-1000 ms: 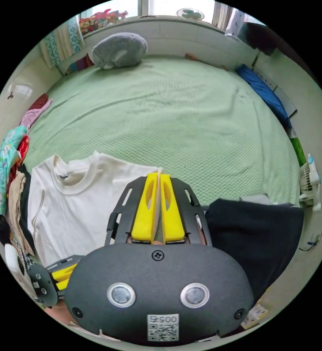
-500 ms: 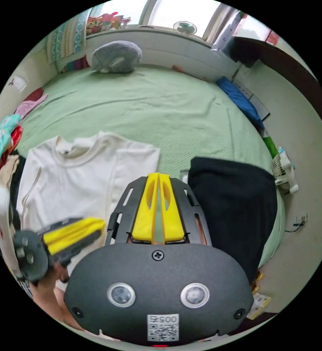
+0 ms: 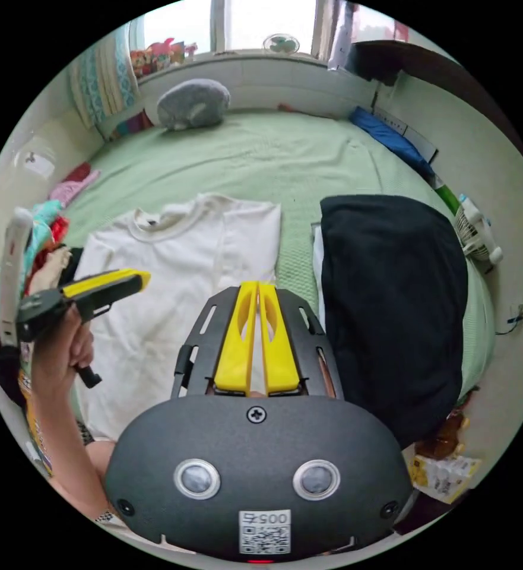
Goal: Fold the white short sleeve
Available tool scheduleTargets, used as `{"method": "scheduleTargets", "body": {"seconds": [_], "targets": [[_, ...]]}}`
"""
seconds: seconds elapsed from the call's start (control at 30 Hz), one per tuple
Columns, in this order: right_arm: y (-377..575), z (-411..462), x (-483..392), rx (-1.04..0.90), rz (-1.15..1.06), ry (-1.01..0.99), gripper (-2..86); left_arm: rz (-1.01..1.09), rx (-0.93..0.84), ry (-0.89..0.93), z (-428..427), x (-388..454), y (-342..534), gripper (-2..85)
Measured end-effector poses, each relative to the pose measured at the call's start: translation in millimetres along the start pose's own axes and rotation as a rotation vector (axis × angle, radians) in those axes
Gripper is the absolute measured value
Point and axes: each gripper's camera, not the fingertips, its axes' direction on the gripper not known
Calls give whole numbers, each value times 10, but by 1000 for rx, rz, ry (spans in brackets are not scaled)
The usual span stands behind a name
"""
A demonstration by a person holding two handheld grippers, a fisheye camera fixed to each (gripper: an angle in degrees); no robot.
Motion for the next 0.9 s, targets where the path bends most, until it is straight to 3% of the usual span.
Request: {"method": "scheduleTargets", "body": {"seconds": [0.17, 0.33, 0.57, 0.77, 0.9], "targets": [[-308, -14, -60, 34, 15, -27, -14, -208, 54, -24, -272, -641, 110, 55], [-356, 360, -202, -64, 38, -11, -15, -308, 116, -144, -568, -982, 191, 60], [-133, 586, -205, -38, -35, 58, -13, -314, 83, -117, -653, -1150, 190, 58], [-146, 566, 0, 21, -35, -5, -3, -237, 122, -73, -874, -1291, 213, 64], [-359, 633, 100, 12, -117, -81, 51, -184, 57, -108, -999, -1629, 98, 88]]}}
